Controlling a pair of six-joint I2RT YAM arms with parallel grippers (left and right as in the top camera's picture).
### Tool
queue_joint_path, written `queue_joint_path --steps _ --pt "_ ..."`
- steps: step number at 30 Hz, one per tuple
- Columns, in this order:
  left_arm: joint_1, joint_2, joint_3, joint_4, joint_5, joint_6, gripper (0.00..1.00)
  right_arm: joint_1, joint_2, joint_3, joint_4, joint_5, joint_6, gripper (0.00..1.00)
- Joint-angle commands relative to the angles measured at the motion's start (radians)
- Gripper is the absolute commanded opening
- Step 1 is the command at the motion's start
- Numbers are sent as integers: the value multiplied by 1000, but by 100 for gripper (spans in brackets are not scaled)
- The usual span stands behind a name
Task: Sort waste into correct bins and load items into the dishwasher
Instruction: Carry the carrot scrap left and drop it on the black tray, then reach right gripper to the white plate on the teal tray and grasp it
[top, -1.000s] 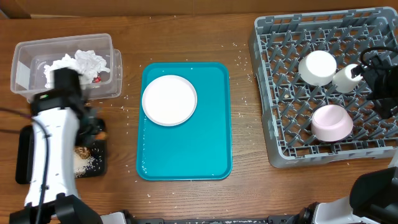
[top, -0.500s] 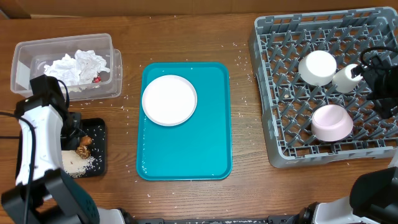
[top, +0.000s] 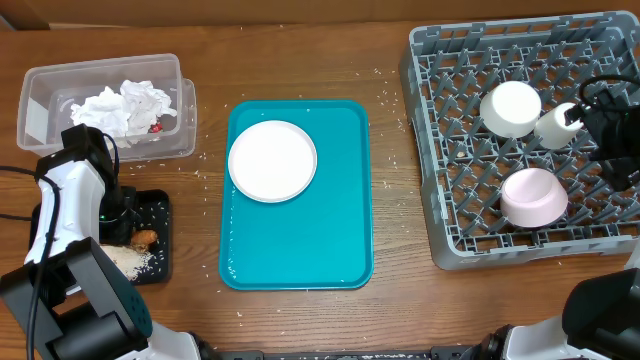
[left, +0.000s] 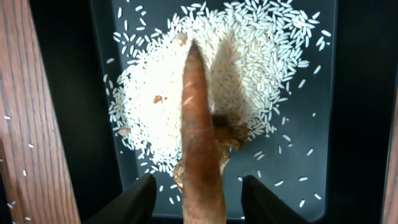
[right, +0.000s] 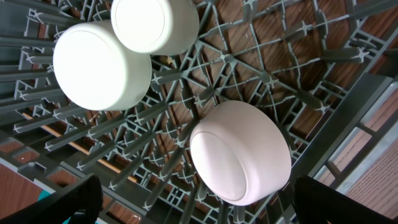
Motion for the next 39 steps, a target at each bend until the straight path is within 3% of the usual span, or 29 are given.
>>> queue_joint_path --steps 1,6,14,18,19,20,25,27,29,30,35,36,38,39 --pt "11 3 -2 0 -39 29 48 0 1 24 3 6 5 100" --pt "11 -6 60 -47 -22 104 49 0 1 24 3 6 5 100" --pt "26 -95 356 -226 -16 119 50 0 1 24 3 6 5 100" --pt "37 -169 459 -249 15 256 54 0 1 24 3 6 5 100" --pt "37 -201 475 -256 63 309 85 0 1 24 3 6 5 100" --pt "37 -219 480 -256 92 319 99 0 1 24 3 6 5 100" --pt "76 -312 536 -225 192 377 100 0 1 24 3 6 5 100" --pt "89 -329 553 -193 312 521 100 0 1 24 3 6 5 100" --pt "71 -333 554 -165 562 731 100 0 1 24 3 0 6 100" --pt "60 -330 554 -165 605 757 100 0 1 24 5 -18 6 100" --pt "34 -310 554 -165 460 751 100 0 1 24 -30 -327 4 100" --pt "51 -302 554 -169 405 719 100 3 1 24 -9 -451 -45 98" --pt "82 -286 554 -181 372 664 100 31 1 24 26 -617 -173 71" --pt "102 -274 554 -188 372 635 100 75 1 24 28 -648 -200 65"
